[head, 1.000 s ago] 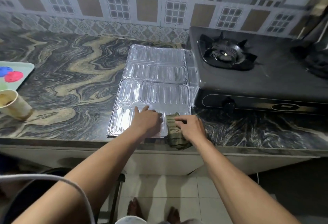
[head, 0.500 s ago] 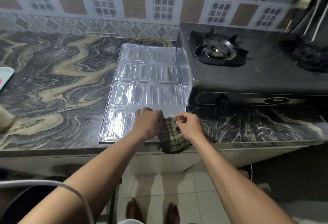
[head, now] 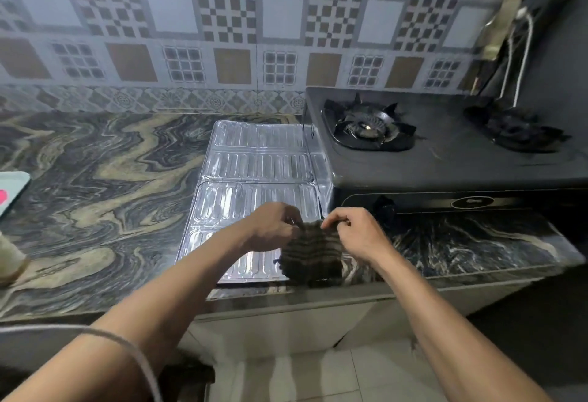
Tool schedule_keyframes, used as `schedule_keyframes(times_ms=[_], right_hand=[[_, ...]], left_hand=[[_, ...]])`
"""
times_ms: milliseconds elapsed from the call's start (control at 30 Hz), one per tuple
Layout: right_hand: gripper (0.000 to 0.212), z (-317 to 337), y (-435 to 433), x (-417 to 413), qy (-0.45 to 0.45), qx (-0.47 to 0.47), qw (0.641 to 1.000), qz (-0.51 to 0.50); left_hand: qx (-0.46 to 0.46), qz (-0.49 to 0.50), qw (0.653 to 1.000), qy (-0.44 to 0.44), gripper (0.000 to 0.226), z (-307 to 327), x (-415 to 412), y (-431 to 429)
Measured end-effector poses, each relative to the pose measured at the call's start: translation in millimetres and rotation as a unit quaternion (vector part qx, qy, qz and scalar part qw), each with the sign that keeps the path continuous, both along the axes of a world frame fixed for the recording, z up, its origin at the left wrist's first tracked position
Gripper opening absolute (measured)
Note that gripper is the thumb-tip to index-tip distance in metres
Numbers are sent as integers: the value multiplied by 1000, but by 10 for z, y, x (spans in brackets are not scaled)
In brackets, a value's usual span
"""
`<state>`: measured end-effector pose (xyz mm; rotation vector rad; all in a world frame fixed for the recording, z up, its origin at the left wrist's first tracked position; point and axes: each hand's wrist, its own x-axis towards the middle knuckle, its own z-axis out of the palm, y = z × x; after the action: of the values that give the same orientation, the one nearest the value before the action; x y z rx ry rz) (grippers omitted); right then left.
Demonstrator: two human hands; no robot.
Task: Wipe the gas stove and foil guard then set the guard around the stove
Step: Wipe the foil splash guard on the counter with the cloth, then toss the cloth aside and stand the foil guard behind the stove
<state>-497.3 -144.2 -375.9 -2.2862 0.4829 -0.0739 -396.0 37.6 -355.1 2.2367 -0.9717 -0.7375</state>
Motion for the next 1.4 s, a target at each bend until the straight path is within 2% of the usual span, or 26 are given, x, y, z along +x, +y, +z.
schedule_keyframes(times_ms=[133,300,500,800,1100,1267,1400], right_hand=[[37,311,-53,33,-38,20,999,7],[11,725,-49,150,-115,61,990,46],[17,1266,-102,452,-176,32,981,70],[24,2177,-410,1298,-257,-4,961,105],[26,2789,-823,2337,-279,-12,942,184],[20,2959,-907,2999,-285,-17,930,231],[12,3055,-899,3617,-281,-67,922,256]], left_hand=[[-5,-24,999,-40,18,471,40,-20],[-34,-26,993,-110,15,966,250,-35],[-54,-25,975,-212,13,1471,615,17],[-130,58,944,-296,13,2259,1297,-205],[-202,112,925,-302,37,2640,1994,-371],[-220,162,907,-320,36,2774,2475,-420],[-239,211,879,-354,29,2844,2929,-470]])
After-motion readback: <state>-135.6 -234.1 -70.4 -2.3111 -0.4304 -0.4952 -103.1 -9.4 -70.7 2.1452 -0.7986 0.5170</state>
